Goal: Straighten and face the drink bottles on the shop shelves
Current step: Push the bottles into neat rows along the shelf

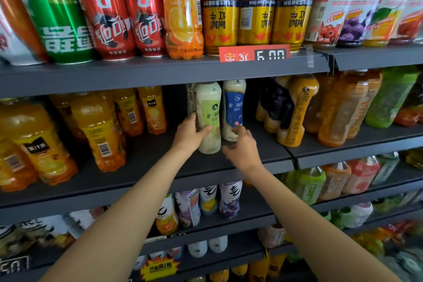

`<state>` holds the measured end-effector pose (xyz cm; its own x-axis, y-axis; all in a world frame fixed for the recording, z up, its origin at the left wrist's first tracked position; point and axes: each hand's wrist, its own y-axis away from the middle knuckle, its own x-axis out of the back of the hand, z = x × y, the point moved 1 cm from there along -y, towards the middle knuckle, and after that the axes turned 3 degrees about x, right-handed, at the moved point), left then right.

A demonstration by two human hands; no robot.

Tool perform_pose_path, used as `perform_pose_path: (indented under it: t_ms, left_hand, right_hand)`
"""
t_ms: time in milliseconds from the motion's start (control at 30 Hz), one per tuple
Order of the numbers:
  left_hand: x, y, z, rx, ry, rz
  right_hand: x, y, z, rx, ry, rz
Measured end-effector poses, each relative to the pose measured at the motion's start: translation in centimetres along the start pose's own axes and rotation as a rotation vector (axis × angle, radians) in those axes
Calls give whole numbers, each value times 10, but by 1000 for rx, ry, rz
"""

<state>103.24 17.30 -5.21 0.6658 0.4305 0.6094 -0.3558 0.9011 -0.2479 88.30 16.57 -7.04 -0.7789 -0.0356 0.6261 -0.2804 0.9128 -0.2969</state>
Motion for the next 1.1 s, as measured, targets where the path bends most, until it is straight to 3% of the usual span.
perform_pose_path:
  t_ms: [167,300,433,633,1100]
  left_hand:
    - [-1,9,-9,-9,25,-35]
    - [9,41,-22,-65,38,147]
    - [38,72,-43,-115,33,392]
    - [90,95,-83,-9,-40,617]
    - [158,143,-130,201,-176,789]
  right_hand:
    - [9,5,-9,48,-4,205]
    - [1,7,-37,230,-56,324]
    - [-28,9,-61,380,-60,276]
    - [-84,16,-101,468,-153,100]
    - [-139,12,-147,600,-243,-113]
